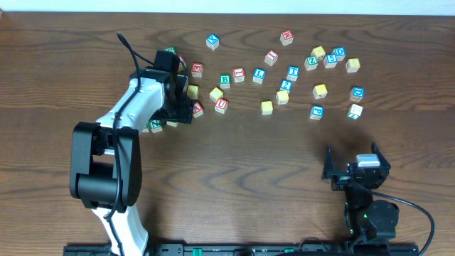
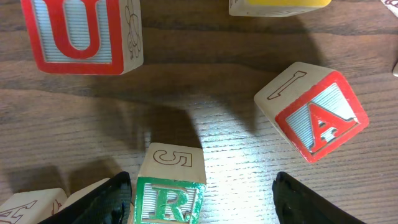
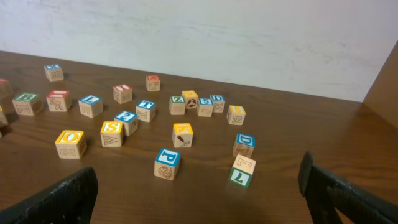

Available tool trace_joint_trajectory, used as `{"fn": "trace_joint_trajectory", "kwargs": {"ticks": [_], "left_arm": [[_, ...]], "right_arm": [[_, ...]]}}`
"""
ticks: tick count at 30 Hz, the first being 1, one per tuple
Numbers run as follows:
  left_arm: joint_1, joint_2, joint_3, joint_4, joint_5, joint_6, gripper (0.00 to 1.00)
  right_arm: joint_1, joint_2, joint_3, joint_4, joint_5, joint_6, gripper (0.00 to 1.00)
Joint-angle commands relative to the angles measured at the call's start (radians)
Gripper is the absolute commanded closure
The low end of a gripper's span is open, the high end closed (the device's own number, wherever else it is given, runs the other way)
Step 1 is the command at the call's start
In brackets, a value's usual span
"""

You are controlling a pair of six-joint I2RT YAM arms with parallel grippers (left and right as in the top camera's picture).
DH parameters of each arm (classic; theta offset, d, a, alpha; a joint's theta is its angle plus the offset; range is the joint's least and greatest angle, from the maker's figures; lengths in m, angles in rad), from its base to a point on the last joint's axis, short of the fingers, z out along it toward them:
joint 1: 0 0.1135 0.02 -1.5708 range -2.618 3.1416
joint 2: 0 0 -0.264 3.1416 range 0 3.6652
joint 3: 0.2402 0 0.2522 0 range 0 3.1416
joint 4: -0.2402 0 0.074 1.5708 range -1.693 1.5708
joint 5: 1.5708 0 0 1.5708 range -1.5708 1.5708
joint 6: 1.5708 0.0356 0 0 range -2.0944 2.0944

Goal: Spell out ROBOT
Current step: 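Lower the left gripper and close it on the green R block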

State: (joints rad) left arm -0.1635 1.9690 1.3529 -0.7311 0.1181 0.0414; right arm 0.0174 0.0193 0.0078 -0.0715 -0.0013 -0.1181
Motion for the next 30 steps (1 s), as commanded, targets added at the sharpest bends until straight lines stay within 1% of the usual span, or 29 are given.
{"fn": "trace_joint_trajectory", "kwargs": {"ticks": [1, 8, 12, 30], "left_arm": [[0.006, 0.005, -0.008, 0.0, 0.001, 0.008, 0.29], [0.006, 0.005, -0.011, -0.003, 0.001, 0.011, 0.29], [0.006, 0.006, -0.026, 0.001, -0.033, 0.013, 0.29], [0.006, 0.006, -0.063, 0.042, -0.032, 0.019, 0.29]], "right_arm": [[0.003, -0.002, -0.002, -0.004, -0.001, -0.01, 0.01], [0.003, -0.002, -0.002, -0.004, -0.001, -0.011, 0.01], [0.003, -0.002, -0.002, -0.004, -0.001, -0.011, 0.01], [0.003, -0.002, -0.002, -0.003, -0.001, -0.011, 0.01]]}}
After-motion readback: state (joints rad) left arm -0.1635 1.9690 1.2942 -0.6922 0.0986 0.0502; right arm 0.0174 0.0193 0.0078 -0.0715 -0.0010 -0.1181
